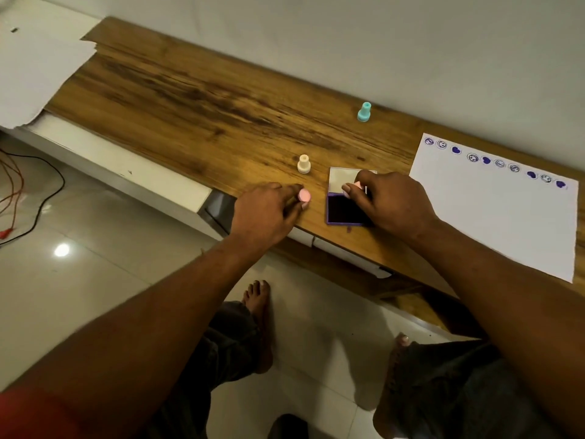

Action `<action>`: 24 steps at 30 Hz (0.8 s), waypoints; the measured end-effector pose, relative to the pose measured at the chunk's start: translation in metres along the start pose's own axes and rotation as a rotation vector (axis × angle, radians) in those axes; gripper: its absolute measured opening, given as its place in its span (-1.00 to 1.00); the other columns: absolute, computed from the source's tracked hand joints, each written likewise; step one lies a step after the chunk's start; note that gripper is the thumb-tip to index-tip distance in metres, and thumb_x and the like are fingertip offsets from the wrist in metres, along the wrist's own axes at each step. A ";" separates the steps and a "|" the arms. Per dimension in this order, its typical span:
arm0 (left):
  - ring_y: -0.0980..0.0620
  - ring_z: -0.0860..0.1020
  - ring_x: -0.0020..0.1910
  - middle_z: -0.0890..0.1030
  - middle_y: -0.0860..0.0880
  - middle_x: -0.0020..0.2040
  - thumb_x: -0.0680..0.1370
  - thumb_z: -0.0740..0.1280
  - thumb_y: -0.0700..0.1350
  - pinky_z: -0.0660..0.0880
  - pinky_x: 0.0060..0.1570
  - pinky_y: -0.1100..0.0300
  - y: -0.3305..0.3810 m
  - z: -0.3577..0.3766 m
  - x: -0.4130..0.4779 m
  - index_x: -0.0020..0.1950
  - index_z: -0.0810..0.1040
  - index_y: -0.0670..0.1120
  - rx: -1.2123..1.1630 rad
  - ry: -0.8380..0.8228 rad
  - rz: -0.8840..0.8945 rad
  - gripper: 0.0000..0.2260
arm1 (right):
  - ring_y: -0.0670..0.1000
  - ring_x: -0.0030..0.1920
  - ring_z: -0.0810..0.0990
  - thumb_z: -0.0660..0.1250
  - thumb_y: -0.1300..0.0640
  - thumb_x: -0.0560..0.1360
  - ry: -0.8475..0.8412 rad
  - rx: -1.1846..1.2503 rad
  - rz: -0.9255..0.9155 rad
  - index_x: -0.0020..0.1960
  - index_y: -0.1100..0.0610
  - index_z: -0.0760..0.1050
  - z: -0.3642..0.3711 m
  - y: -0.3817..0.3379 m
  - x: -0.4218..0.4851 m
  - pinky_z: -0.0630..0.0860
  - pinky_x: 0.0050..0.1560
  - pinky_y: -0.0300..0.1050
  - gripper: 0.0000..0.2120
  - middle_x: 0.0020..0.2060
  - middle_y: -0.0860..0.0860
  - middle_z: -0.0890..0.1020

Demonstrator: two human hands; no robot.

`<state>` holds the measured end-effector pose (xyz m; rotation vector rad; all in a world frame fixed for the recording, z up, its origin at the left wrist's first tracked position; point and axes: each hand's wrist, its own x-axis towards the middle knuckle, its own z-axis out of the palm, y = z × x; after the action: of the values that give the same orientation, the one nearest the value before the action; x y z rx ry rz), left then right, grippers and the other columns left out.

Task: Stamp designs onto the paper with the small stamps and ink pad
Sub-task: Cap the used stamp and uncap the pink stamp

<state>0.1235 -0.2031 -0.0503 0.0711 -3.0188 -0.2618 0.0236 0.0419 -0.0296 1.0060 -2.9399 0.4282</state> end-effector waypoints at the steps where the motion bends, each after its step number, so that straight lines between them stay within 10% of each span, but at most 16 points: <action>1: -0.01 0.60 0.01 0.68 -0.01 0.08 0.65 0.20 0.32 0.35 -0.20 0.14 0.001 0.000 0.000 0.49 0.53 0.12 0.005 -0.006 -0.003 -0.51 | 0.06 -0.08 0.64 0.12 -0.32 0.64 -0.003 0.005 -0.001 0.18 0.00 0.54 0.000 0.000 0.000 0.36 -0.34 -0.18 -0.55 -0.01 0.07 0.71; 24: -0.02 0.64 0.06 0.70 0.04 0.02 0.42 0.42 0.46 0.46 -0.06 0.10 0.064 0.001 0.032 0.39 0.59 0.20 -0.017 -0.062 0.083 -0.38 | 0.04 -0.37 0.50 0.01 -0.29 0.67 0.016 -0.310 0.006 0.06 0.07 0.56 -0.017 -0.010 -0.002 0.42 -0.38 -0.16 -0.48 -0.32 0.02 0.56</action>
<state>0.0889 -0.1416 -0.0364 -0.0644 -3.0708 -0.2877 0.0301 0.0398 -0.0107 0.9466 -2.8716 -0.0214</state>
